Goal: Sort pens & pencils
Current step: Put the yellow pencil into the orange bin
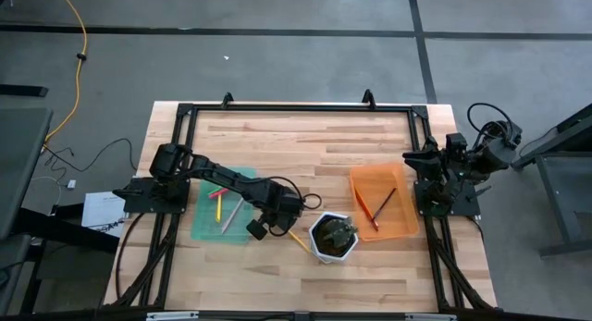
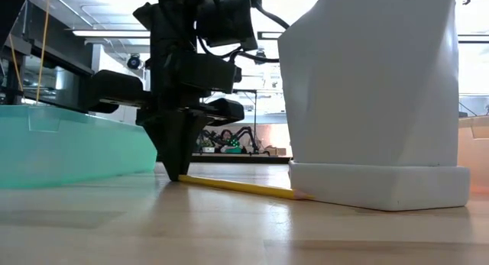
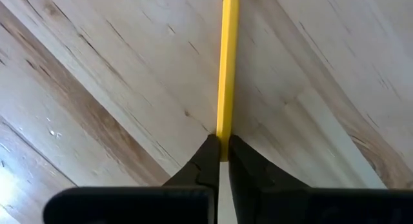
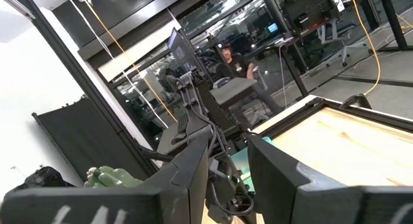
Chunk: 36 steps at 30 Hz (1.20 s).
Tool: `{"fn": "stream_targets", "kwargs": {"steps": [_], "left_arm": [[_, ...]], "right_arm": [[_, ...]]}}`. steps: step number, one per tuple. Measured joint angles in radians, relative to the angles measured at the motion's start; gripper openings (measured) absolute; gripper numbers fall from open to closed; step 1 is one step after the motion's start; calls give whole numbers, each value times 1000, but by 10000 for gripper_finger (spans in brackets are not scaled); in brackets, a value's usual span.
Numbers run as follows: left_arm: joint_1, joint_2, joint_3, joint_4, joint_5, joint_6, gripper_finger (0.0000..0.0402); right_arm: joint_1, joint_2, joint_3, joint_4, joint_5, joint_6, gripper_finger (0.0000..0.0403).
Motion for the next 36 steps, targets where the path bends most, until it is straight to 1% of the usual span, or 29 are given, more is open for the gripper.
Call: {"fn": "stream_targets", "kwargs": {"steps": [5,12,15,18,24,26,36], "left_arm": [[0,-1,11,-48,-7,0,15],[12,-2,70,-78,-60,10,13],[35,-3,95,-88,-69,13,9],[64,-3,124,-126,-103,12,9],[106,-4,180,-242,-163,101,1],[115,-4,194,-271,-168,124,1],[196,-5,263,-320,-203,135,1]], "right_arm": [[0,0,0,0,0,0,103],[0,0,0,0,0,0,103],[0,0,0,0,0,0,103],[0,0,0,0,-1,0,103],[0,0,0,0,-1,0,103],[0,0,0,0,-1,0,103],[0,0,0,-7,-2,-8,103]]}}
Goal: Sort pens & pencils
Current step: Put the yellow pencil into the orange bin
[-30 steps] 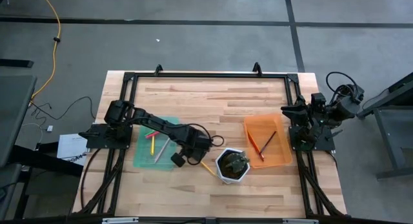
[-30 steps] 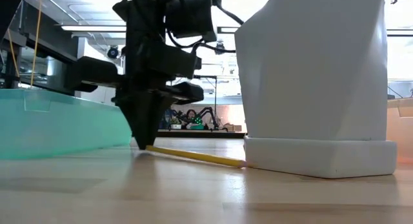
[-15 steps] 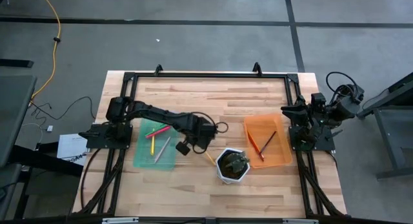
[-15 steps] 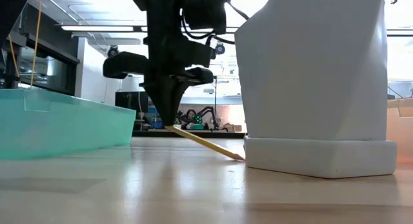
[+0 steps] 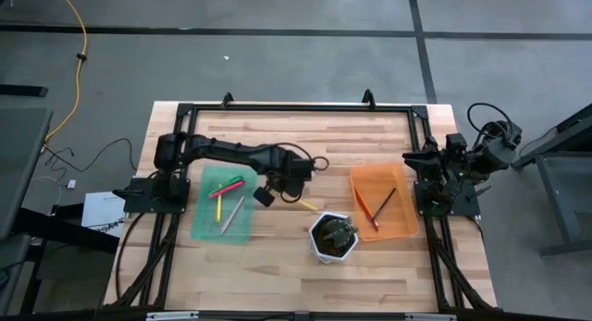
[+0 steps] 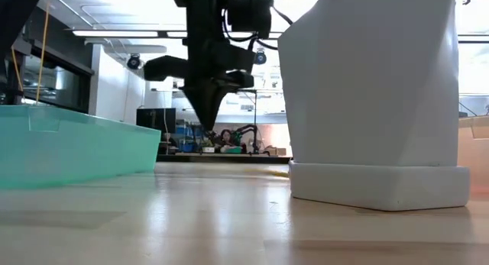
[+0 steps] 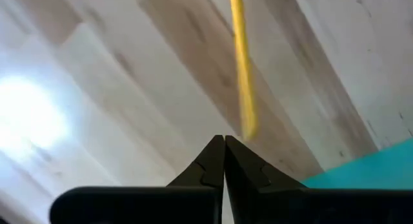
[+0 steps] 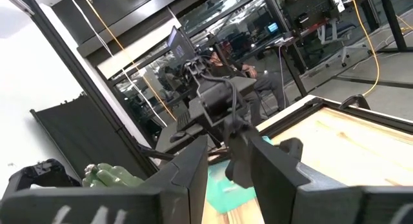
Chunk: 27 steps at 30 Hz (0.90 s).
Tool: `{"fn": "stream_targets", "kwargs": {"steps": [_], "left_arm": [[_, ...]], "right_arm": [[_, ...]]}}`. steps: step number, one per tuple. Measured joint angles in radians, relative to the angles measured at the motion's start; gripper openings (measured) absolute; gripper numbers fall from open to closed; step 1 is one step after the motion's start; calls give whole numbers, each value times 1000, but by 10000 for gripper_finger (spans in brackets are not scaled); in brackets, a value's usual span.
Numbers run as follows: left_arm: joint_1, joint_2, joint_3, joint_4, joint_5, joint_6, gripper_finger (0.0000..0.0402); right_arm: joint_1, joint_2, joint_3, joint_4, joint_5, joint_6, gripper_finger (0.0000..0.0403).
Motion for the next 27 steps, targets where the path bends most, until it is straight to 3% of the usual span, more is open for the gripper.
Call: {"fn": "stream_targets", "kwargs": {"steps": [9,17,27], "left_arm": [[65,-1,107,-40,-2,-4,1],[117,-2,117,-48,201,-115,13],[118,-2,52,-35,237,-173,106]], "right_arm": [[0,0,0,0,0,0,103],[0,0,0,-1,-1,0,103],[0,0,0,-9,-1,0,103]]}}
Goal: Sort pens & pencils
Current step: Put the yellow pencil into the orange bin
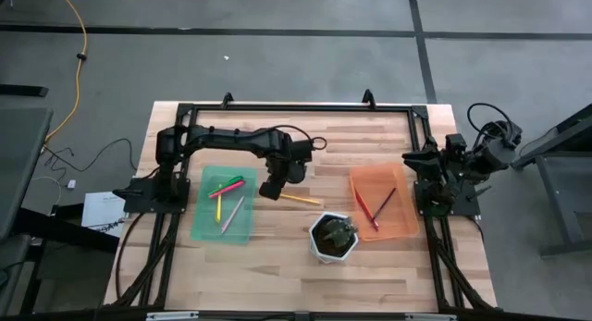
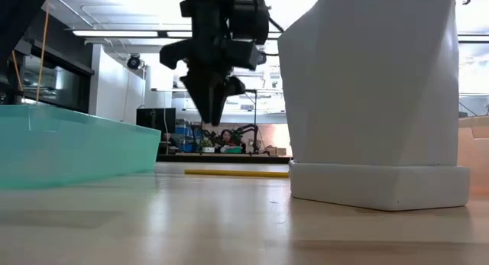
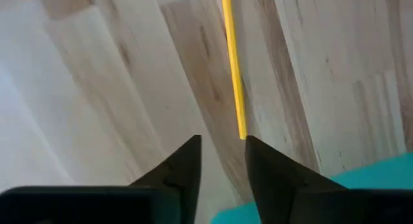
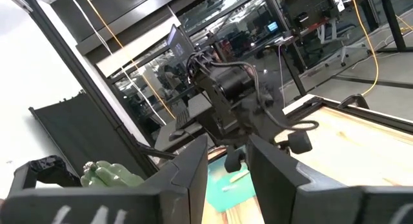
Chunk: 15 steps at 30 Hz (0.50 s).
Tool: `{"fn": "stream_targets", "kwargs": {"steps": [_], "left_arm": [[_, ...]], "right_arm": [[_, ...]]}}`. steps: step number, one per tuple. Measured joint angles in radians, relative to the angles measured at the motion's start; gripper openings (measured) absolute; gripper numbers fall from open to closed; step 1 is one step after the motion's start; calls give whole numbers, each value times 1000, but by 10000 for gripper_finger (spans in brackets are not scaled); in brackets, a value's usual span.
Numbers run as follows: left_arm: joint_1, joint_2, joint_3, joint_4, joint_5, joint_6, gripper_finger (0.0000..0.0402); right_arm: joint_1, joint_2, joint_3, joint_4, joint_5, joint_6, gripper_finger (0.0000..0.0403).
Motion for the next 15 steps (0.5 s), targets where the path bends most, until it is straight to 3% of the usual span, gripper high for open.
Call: {"fn": "stream_targets", "kwargs": {"steps": [7,15], "left_arm": [[-38,1,-84,112,-36,-91,141],[-108,14,-92,192,-52,-96,105]], "right_arm": [[0,0,0,-2,0,-3,103],[0,0,0,-4,0,-3,103]]}}
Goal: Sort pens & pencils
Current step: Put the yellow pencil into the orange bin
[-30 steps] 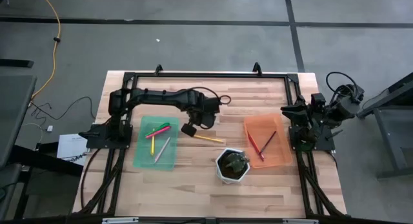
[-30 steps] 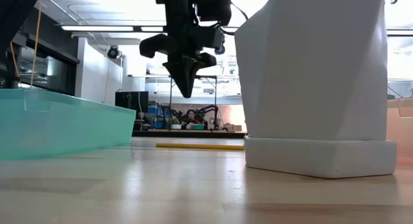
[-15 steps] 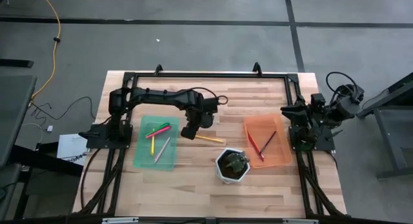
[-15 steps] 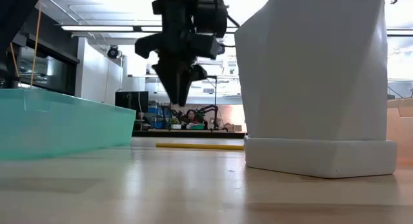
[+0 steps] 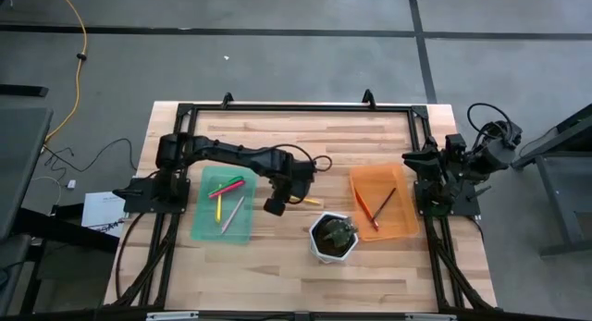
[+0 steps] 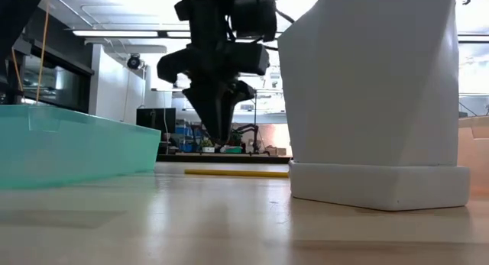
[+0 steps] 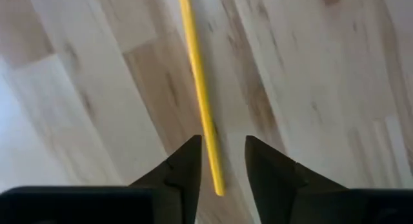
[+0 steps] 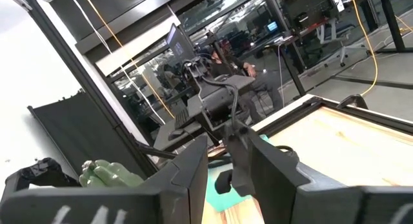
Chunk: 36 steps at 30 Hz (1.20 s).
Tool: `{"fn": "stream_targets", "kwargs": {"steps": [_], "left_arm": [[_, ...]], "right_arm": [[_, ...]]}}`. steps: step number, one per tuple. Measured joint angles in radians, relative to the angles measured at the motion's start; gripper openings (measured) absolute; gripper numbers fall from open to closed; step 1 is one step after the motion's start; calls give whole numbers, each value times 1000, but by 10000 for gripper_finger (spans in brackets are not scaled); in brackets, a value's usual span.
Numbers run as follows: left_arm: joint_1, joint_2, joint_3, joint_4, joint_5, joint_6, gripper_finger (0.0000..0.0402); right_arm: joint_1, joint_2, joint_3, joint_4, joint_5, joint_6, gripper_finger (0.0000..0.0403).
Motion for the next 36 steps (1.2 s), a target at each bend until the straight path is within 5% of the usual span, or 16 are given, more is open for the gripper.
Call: {"fn": "stream_targets", "kwargs": {"steps": [7,36], "left_arm": [[4,64,-1,-27,19,-36,77],[4,87,0,22,-13,-80,81]], "right_arm": [[0,0,0,-3,0,3,103],[0,-1,0,-10,0,11,103]]}}
